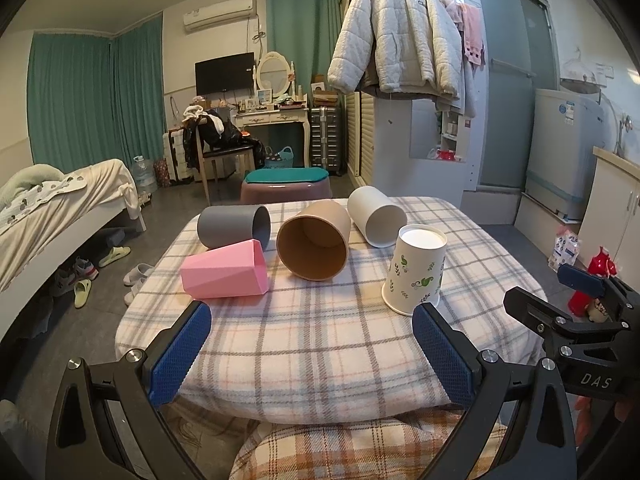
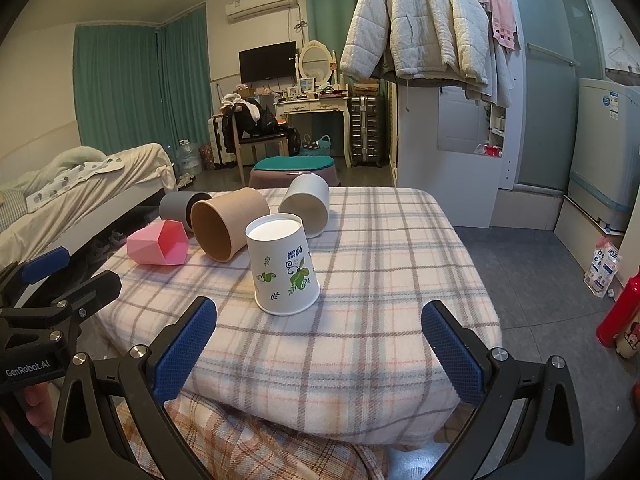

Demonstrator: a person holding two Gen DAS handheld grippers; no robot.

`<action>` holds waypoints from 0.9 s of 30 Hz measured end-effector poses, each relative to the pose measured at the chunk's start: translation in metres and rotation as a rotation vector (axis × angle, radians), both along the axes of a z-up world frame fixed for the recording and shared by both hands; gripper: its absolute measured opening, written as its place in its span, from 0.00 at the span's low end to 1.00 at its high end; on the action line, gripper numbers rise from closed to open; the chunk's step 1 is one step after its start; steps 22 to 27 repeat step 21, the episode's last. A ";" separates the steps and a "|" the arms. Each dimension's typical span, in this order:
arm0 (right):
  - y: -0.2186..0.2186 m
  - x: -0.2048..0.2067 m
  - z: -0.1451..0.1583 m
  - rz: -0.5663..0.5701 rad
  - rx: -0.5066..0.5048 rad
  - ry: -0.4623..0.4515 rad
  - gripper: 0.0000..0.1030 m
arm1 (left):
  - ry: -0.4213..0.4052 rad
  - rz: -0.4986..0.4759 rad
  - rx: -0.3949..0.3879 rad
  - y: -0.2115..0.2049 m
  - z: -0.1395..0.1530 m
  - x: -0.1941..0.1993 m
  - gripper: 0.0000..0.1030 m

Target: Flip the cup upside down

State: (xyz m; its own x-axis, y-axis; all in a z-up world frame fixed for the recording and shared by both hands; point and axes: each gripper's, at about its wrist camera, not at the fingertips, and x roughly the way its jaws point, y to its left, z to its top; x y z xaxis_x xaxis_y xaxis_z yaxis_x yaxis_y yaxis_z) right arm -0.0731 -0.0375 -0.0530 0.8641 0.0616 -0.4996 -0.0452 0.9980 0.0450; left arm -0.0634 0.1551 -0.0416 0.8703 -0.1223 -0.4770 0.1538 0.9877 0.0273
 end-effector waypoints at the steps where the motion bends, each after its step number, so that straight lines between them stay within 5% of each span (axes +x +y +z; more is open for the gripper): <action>1: 0.000 0.000 0.000 0.000 0.000 0.000 1.00 | -0.001 -0.001 0.000 0.000 0.001 0.000 1.00; 27: 0.001 0.001 -0.007 0.002 0.001 0.017 1.00 | -0.006 0.002 0.004 0.002 -0.003 0.001 1.00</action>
